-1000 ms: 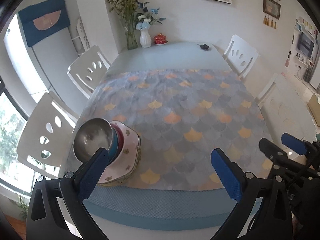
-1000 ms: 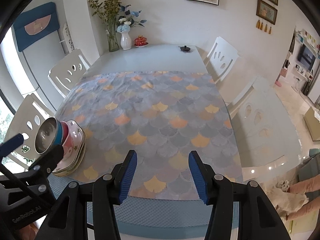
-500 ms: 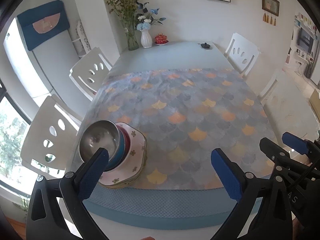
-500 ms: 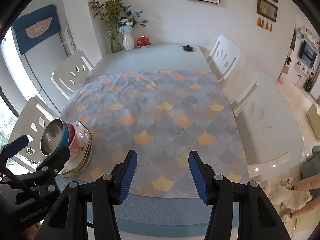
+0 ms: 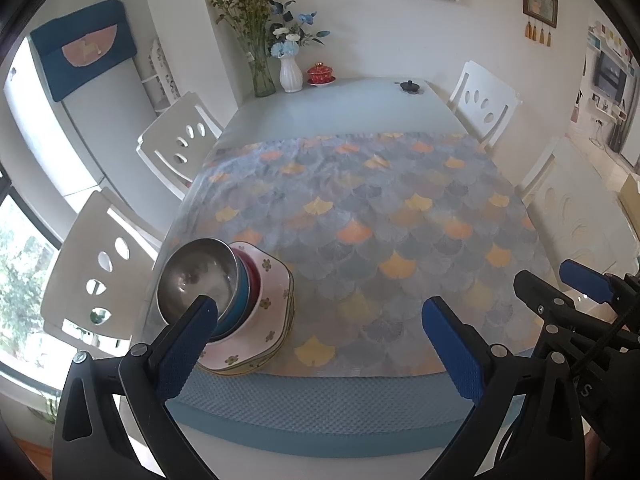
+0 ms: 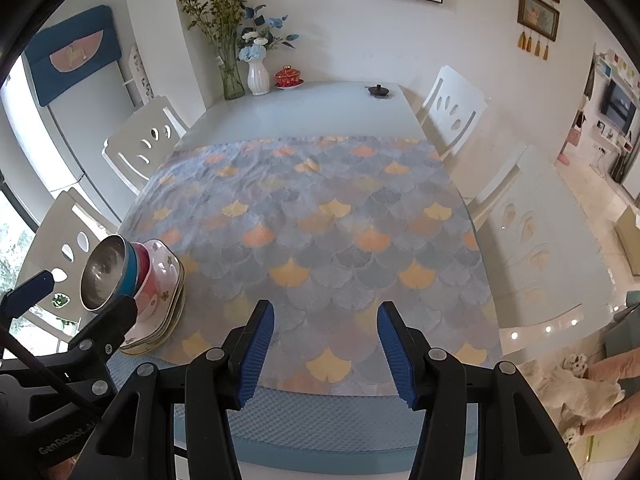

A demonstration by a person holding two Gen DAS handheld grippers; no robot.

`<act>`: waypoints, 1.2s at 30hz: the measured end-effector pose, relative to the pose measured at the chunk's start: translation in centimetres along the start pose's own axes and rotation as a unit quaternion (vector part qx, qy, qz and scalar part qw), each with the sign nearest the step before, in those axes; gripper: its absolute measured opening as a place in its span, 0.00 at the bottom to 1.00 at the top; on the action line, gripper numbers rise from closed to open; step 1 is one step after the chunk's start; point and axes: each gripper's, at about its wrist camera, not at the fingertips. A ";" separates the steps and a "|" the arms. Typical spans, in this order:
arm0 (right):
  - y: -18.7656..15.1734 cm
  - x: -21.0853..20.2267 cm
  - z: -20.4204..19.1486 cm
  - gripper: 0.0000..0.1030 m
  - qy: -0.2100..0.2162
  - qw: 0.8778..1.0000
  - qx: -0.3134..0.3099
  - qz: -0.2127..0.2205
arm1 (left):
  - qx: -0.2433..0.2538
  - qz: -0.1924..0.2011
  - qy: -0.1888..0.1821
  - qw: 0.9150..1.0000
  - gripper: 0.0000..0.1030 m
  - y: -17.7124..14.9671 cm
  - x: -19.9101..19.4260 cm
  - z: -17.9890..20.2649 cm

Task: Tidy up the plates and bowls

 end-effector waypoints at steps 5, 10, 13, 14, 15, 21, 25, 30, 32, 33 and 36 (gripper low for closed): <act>0.0 0.0 0.0 0.50 0.000 1.000 0.000 -0.001 | 0.000 0.001 0.002 1.000 0.99 0.0 0.2 -0.1; 0.0 0.1 -0.1 0.50 -0.001 1.000 -0.004 -0.002 | -0.001 0.000 0.001 1.000 0.99 -0.1 0.4 -0.2; 0.0 0.1 -0.1 0.50 -0.001 1.000 -0.003 -0.002 | 0.000 0.000 0.002 1.000 0.99 -0.1 0.4 -0.3; -0.1 0.1 -0.1 0.50 -0.001 1.000 -0.003 -0.002 | 0.000 0.000 0.002 1.000 0.99 -0.1 0.4 -0.2; 0.0 0.1 -0.1 0.50 0.000 1.000 -0.003 -0.003 | -0.001 0.000 0.002 1.000 0.99 -0.1 0.4 -0.2; -0.1 0.1 -0.1 0.50 0.001 1.000 -0.004 -0.005 | -0.001 -0.001 0.002 1.000 0.99 -0.2 0.4 -0.3; -0.4 0.2 -0.2 0.50 0.001 1.000 -0.008 -0.005 | -0.002 -0.001 0.004 1.000 0.99 -0.5 0.4 -0.4; -0.7 -0.3 -0.7 0.50 -0.005 1.000 -0.020 0.001 | -0.007 -0.002 0.005 1.000 0.99 -1.0 0.3 -0.7; -0.8 -0.4 -0.9 0.50 -0.006 1.000 -0.024 0.002 | -0.008 -0.002 0.006 1.000 0.99 -1.1 0.2 -0.7; -0.8 -0.4 -0.9 0.50 -0.005 1.000 -0.023 0.002 | -0.008 -0.001 0.006 1.000 0.99 -1.1 0.1 -0.7; -0.8 -0.5 -0.9 0.50 -0.004 1.000 -0.023 0.000 | -0.007 -0.001 0.006 1.000 0.99 -1.1 0.2 -0.7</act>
Point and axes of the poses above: each gripper's, at about its wrist camera, not at the fingertips, and x roughly the way its jaws point, z to its right, y to its top, and after that the axes turned 15 degrees about -x, right-handed
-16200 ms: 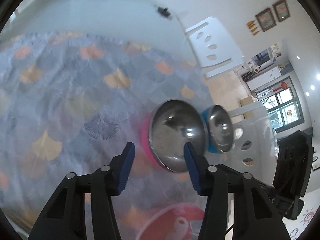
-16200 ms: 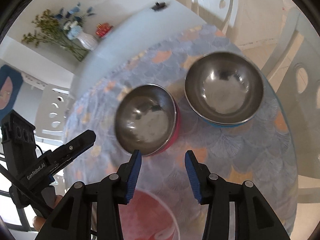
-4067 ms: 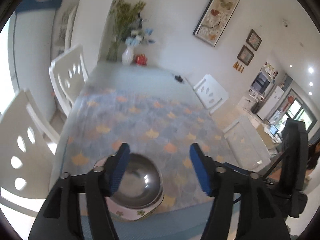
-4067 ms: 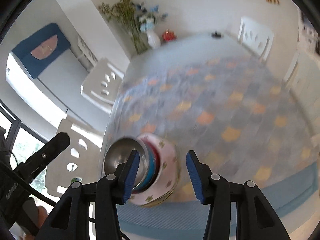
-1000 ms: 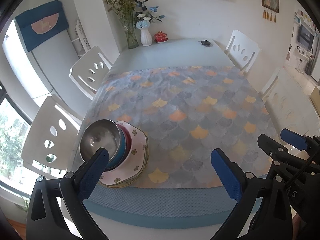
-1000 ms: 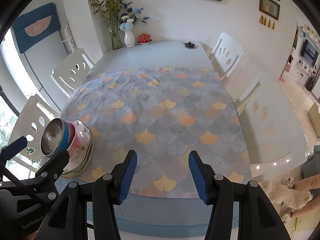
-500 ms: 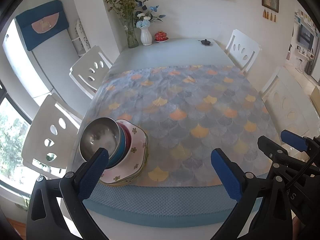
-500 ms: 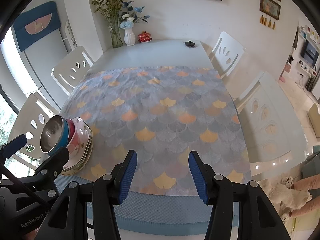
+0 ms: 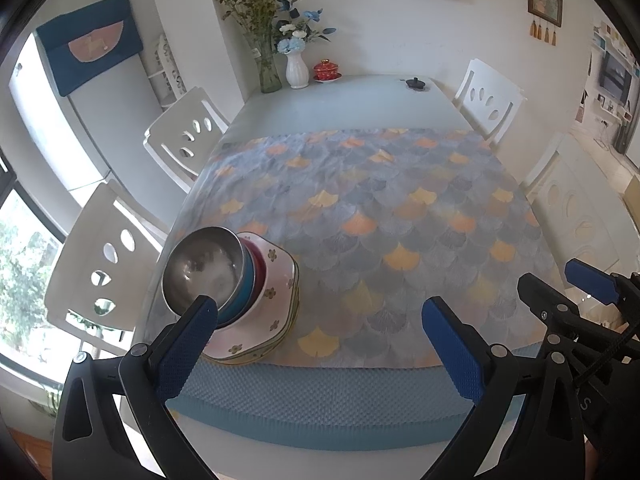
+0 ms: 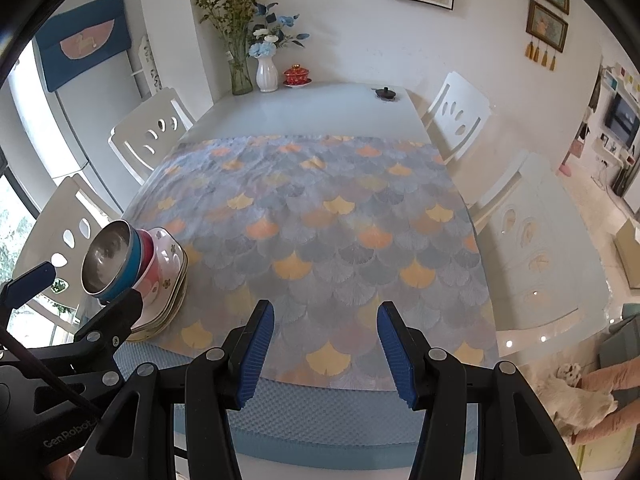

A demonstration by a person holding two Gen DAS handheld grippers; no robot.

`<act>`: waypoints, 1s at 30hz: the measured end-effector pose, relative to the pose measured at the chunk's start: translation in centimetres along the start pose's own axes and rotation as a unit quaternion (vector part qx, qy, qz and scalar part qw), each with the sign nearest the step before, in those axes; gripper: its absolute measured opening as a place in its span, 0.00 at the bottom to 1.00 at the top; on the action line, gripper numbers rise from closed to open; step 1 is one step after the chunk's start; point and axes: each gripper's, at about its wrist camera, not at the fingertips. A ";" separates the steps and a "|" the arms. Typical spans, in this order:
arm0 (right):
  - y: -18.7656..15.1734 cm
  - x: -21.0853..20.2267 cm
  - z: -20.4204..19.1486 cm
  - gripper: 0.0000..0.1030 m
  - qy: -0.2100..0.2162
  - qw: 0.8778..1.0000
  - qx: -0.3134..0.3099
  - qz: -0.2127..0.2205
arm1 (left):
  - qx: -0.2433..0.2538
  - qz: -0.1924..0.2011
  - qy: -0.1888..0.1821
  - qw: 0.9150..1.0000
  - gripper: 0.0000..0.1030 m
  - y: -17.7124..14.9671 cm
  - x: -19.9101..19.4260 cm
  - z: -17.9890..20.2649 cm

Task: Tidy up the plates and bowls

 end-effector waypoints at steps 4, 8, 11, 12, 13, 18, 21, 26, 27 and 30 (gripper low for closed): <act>-0.1 -0.2 0.0 0.50 -0.011 1.000 -0.010 0.000 | -0.002 -0.003 0.000 1.000 0.99 -0.1 0.0 -0.3; -0.2 -0.3 0.1 0.50 -0.010 1.000 -0.012 0.000 | -0.003 -0.003 0.001 1.000 0.99 -0.2 -0.1 -0.3; -0.1 -0.3 -0.1 0.50 -0.014 1.000 -0.014 0.000 | -0.004 -0.003 0.001 1.000 0.99 -0.2 -0.1 -0.3; -0.2 -0.4 0.0 0.50 -0.019 1.000 -0.019 0.003 | -0.004 -0.003 0.001 1.000 0.99 -0.2 -0.1 -0.3; -0.2 -0.4 0.0 0.50 -0.022 1.000 -0.022 0.004 | -0.005 -0.003 0.001 1.000 0.99 -0.2 -0.2 -0.3; -0.4 -0.4 0.3 0.50 -0.018 1.000 -0.025 0.004 | -0.002 -0.003 0.001 1.000 0.99 -0.1 -0.1 -0.2; -0.3 -0.5 0.3 0.50 -0.028 0.999 -0.032 0.007 | -0.003 -0.003 0.004 1.000 0.99 -0.2 -0.2 -0.3; -0.5 -0.3 0.5 0.50 -0.019 0.999 -0.043 0.009 | -0.009 -0.001 0.016 1.000 0.99 -0.8 -0.7 -1.1; -0.5 -0.1 0.4 0.50 -0.013 0.999 -0.044 0.008 | -0.012 -0.004 0.019 1.000 0.99 -1.0 -0.7 -1.8; -0.4 0.2 -0.1 0.50 -0.003 0.999 -0.053 0.006 | -0.016 -0.010 0.028 0.999 0.99 -1.1 -0.6 -2.3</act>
Point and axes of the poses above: each gripper's, at about its wrist camera, not at the fingertips, and x roughly the way its jaws point, z to its right, y to its top, and after that the axes turned 15 degrees about -x, right-handed
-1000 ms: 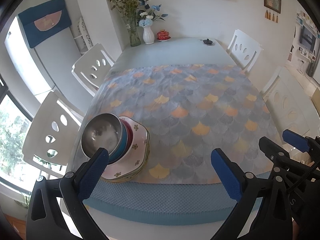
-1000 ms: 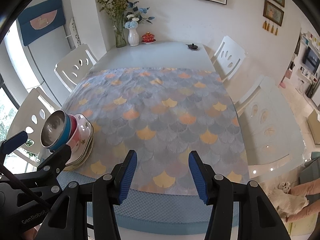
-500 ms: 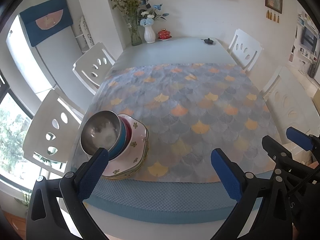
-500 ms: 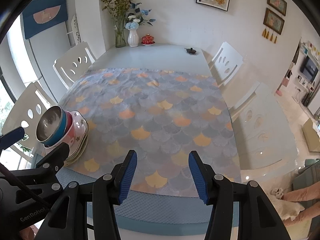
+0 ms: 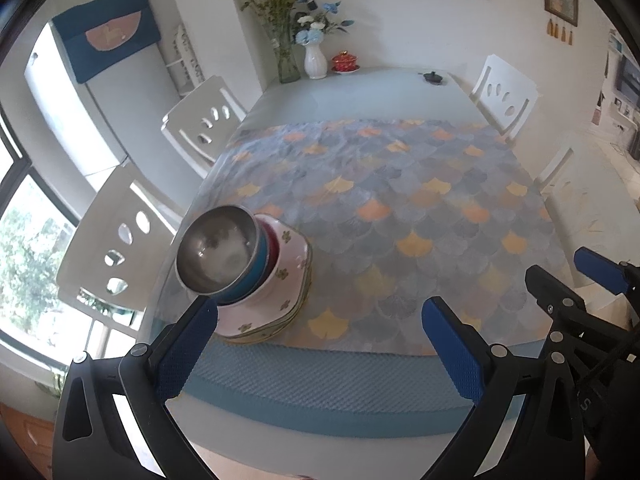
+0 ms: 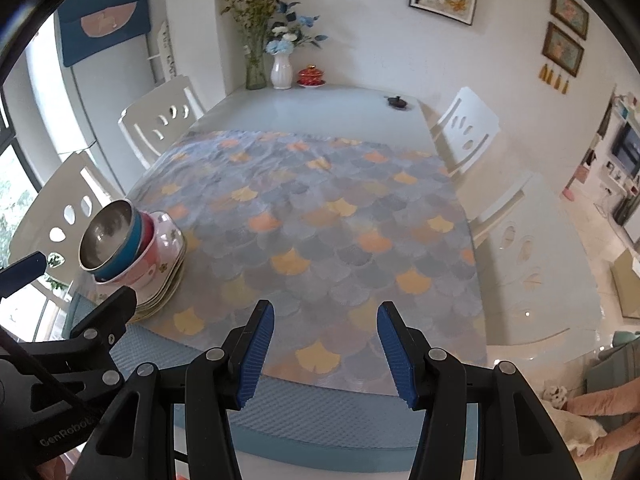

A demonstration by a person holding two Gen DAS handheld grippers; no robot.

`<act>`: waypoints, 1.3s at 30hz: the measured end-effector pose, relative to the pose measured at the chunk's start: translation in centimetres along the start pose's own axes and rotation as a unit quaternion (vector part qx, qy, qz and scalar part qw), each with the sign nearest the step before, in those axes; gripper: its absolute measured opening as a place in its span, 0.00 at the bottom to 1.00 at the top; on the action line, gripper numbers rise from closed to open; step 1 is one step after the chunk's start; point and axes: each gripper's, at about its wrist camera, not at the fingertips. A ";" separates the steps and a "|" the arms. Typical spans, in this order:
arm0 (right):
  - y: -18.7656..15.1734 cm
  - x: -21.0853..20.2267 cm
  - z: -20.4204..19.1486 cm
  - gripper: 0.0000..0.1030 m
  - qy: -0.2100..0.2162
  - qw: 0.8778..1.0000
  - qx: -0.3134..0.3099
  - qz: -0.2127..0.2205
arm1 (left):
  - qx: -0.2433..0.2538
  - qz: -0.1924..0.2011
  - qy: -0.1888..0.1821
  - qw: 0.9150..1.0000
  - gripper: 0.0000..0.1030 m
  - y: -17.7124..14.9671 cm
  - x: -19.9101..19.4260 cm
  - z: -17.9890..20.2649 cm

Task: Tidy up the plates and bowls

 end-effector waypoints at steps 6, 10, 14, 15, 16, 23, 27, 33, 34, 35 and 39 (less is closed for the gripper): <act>1.2 0.7 -1.4 0.50 0.004 1.000 -0.009 -0.001 | 0.011 0.013 0.017 1.000 0.99 0.8 1.0 -0.7; 2.1 1.4 -2.4 0.50 -0.005 1.000 -0.018 -0.009 | 0.011 0.008 0.014 1.000 0.99 2.1 2.6 -1.6; 3.6 2.2 -3.3 0.50 -0.011 1.000 -0.015 -0.015 | 0.015 0.002 0.007 1.000 0.99 3.8 3.6 -2.6; 4.0 2.4 -3.4 0.50 -0.011 1.000 -0.010 -0.018 | 0.020 0.005 0.008 1.000 0.99 4.2 3.9 -2.7; 4.4 2.6 -3.5 0.50 -0.011 1.000 -0.005 -0.020 | 0.024 0.007 0.008 1.000 0.99 4.5 4.1 -2.7; 7.2 4.3 -4.9 0.50 -0.024 0.999 0.017 -0.031 | 0.046 0.009 -0.008 0.999 0.99 7.2 6.2 -3.8; 8.6 5.5 -6.0 0.50 -0.033 0.998 0.032 -0.037 | 0.062 0.008 -0.019 0.998 0.99 8.5 7.8 -4.5; 10.2 7.1 -8.0 0.50 -0.036 0.997 0.047 -0.043 | 0.073 0.011 -0.029 0.997 0.99 10.4 9.5 -6.0; 10.4 7.3 -8.2 0.50 -0.036 0.997 0.049 -0.043 | 0.075 0.012 -0.029 0.997 0.99 10.6 9.6 -6.1; 10.6 7.4 -8.4 0.50 -0.036 0.997 0.051 -0.043 | 0.077 0.012 -0.029 0.997 0.99 10.7 9.7 -6.2; 11.2 7.9 -8.9 0.50 -0.034 0.997 0.055 -0.045 | 0.078 0.012 -0.030 0.996 0.99 11.3 10.1 -6.2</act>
Point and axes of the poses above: each gripper's, at about its wrist camera, not at the fingertips, and x roughly the way its jaws point, z to its right, y to its top, and after that the axes turned 15 degrees about -x, right-handed
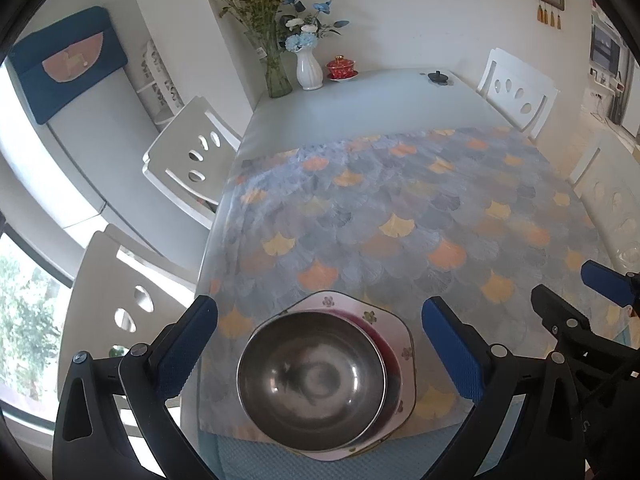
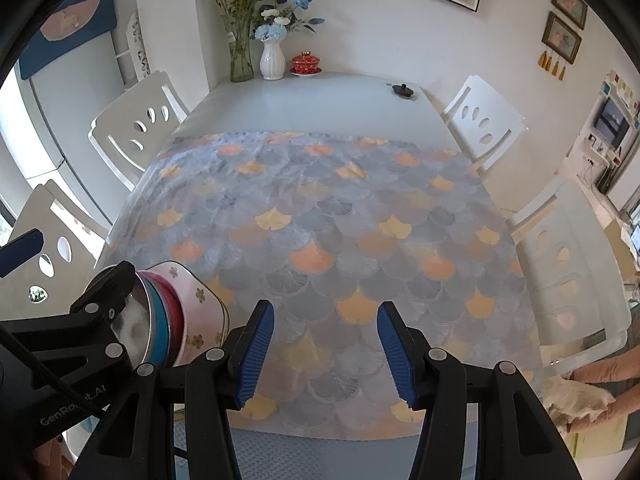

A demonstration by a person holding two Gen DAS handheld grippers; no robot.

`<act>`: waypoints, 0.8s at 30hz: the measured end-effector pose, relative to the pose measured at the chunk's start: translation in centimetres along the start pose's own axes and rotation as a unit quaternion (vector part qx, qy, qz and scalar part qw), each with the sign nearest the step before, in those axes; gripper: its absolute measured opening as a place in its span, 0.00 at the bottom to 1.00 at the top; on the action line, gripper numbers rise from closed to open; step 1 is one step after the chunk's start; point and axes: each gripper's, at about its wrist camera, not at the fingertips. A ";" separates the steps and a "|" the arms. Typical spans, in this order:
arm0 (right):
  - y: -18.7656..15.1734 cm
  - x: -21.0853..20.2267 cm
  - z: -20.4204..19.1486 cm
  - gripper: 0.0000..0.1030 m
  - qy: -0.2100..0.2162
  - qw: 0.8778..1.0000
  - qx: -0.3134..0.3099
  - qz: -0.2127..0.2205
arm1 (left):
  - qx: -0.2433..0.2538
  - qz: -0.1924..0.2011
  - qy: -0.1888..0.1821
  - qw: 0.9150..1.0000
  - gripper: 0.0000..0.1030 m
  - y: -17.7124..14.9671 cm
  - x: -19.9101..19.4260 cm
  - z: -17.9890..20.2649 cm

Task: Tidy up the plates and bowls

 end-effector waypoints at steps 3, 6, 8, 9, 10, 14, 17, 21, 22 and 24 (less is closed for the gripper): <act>0.3 0.3 0.1 0.50 0.008 1.000 0.001 -0.002 | -0.003 0.000 0.003 1.000 0.99 0.2 0.2 0.1; 0.4 0.7 0.4 0.50 0.021 1.000 -0.003 -0.002 | -0.009 -0.002 0.015 1.000 0.99 0.2 0.1 0.5; 0.5 1.0 0.8 0.50 0.030 1.000 -0.008 -0.003 | -0.015 -0.005 0.019 1.000 0.99 0.1 0.1 0.8; 0.4 1.0 1.0 0.50 0.035 0.999 -0.011 -0.003 | -0.017 -0.007 0.020 1.000 0.99 0.1 0.0 1.0; 0.3 1.1 1.2 0.50 0.037 0.999 -0.013 -0.003 | -0.018 -0.010 0.024 0.999 0.99 0.0 0.1 1.5; -0.2 1.2 2.6 0.50 0.040 0.999 -0.020 -0.007 | -0.022 -0.017 0.031 0.999 0.99 -0.5 -0.1 3.2; -0.7 1.3 4.3 0.50 0.042 0.999 -0.020 -0.009 | -0.020 -0.023 0.033 0.999 0.99 -1.0 -0.3 4.7; -1.2 1.2 6.2 0.50 0.039 0.999 -0.018 -0.009 | -0.020 -0.025 0.036 0.999 0.99 -1.5 -0.7 6.6; -1.4 1.2 6.8 0.50 0.040 0.999 -0.017 -0.009 | -0.020 -0.026 0.036 0.999 0.99 -1.6 -0.7 7.0; -1.7 1.1 7.6 0.50 0.039 0.999 -0.017 -0.009 | -0.021 -0.026 0.037 0.999 0.99 -1.7 -0.9 7.8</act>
Point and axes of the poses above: each gripper's, at about its wrist camera, not at the fingertips, and x roughly the way its jaws point, z to its right, y to its top, and after that the axes turned 15 degrees about -x, right-handed
